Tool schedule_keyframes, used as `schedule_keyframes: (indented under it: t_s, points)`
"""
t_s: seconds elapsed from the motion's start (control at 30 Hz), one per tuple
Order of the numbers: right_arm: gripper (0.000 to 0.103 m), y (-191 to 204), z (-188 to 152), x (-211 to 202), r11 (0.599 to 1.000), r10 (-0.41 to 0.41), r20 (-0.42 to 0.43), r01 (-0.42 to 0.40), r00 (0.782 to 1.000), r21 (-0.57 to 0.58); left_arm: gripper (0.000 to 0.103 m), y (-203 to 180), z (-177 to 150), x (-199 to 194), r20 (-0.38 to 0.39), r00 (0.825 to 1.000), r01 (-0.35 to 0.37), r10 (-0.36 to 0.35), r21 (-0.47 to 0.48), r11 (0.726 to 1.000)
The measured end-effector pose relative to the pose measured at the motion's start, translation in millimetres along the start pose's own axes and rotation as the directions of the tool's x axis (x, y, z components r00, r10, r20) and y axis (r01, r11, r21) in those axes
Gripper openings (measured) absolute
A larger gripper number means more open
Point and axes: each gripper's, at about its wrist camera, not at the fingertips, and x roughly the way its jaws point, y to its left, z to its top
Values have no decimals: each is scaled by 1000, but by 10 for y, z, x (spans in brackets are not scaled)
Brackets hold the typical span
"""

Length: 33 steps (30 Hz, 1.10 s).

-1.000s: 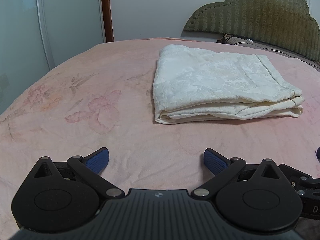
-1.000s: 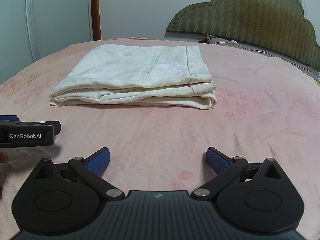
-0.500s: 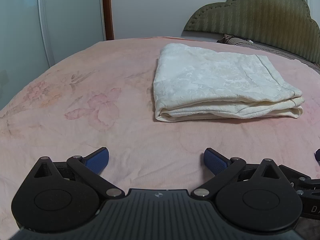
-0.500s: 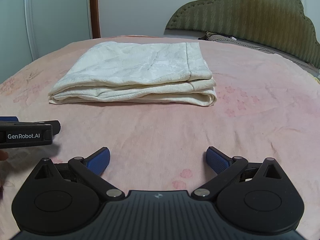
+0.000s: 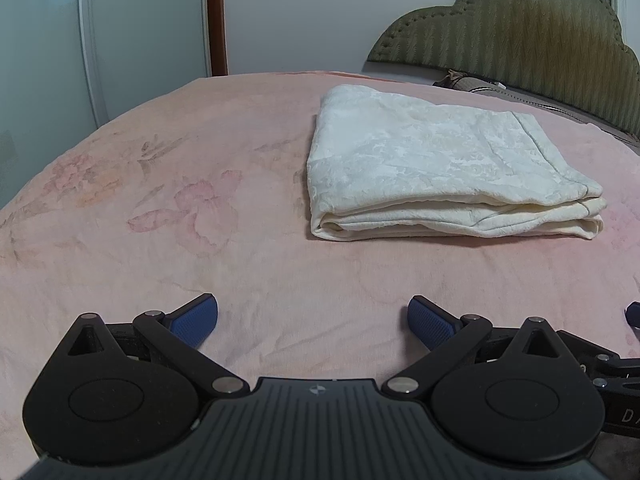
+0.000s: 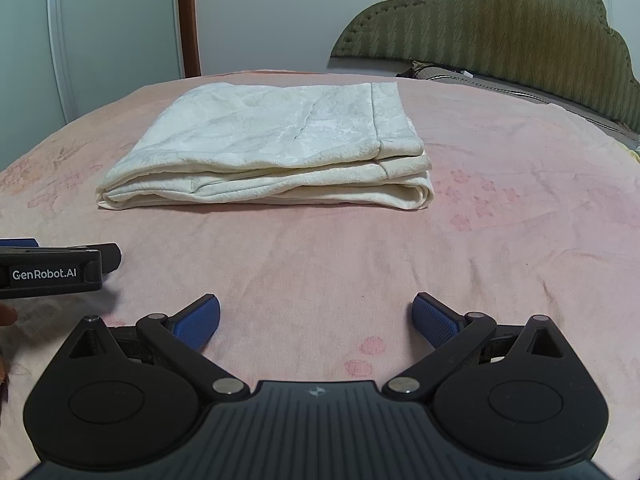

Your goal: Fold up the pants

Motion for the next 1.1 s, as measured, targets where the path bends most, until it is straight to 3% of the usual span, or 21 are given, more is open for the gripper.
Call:
schedule_keyframes:
  t_s: [1.1]
  points:
    - [103, -1, -1, -1, 1000, 0, 0, 0, 1000, 0, 103, 5, -3, 3, -3, 1000, 7, -7, -11, 1000]
